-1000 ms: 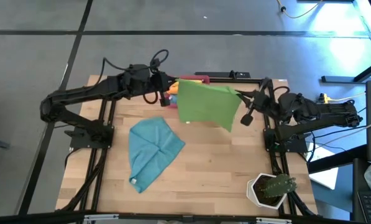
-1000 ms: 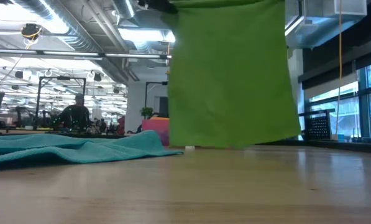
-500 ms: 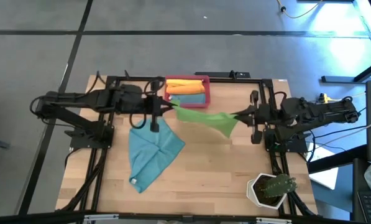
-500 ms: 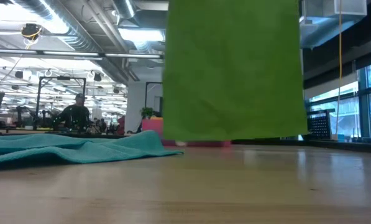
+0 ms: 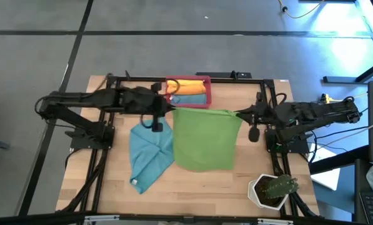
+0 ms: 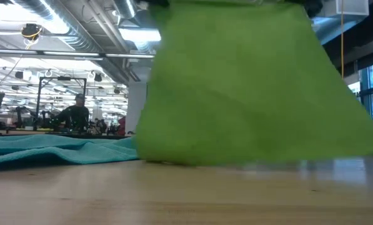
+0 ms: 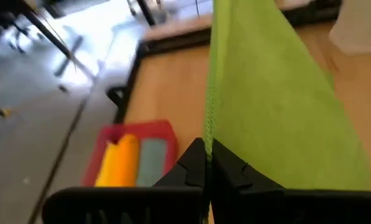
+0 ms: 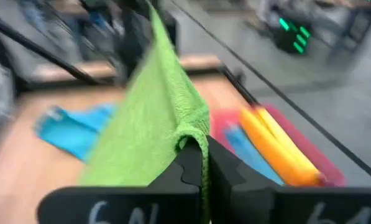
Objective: Roll microfiber towels into tight, uniform cylinder then place into a basket
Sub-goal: Fold the green microfiber towel
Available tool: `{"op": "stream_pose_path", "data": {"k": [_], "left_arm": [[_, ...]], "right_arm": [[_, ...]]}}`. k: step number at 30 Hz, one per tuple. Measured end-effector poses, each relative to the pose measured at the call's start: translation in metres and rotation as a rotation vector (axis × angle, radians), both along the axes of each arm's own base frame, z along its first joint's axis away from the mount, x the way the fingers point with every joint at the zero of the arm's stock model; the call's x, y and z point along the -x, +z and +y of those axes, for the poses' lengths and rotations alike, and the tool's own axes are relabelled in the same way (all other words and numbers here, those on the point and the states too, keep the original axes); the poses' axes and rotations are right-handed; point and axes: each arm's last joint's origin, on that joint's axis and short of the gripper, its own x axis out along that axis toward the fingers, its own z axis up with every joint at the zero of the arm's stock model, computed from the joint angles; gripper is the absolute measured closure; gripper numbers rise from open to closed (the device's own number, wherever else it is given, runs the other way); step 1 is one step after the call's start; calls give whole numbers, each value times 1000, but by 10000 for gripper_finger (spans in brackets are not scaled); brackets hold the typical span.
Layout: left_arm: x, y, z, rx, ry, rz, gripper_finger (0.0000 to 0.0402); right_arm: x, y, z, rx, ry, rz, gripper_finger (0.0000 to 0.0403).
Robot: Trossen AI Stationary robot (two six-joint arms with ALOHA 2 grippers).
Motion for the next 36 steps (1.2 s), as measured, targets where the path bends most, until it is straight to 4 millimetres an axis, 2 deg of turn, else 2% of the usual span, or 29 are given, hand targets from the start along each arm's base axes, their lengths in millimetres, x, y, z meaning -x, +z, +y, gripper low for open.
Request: {"op": "stream_pose_path", "data": {"k": [8,13,19,22,26,29,36], "left_arm": [[-38,-71,35,59,26,214,401],[-56,-96,62,0,129,263,401],[-61,-108,81,-22,154,300,401],[-62,-109,79,0,88,306,401],[-65,-110,64,11,-6,310,401],[-69,-113,51,12,-54,295,401],[-80,-148,28,25,-140,389,401]], "right_arm": [[-16,-26,-6,31,-121,219,397],[-31,-47,-15,97,-187,337,397],[-35,-66,-28,108,-252,401,397],[-32,-72,-31,112,-255,424,397],[-28,-79,-31,162,-266,448,399],[-24,-96,-33,236,-314,470,400],[-20,-141,-35,184,-243,362,401]]}}
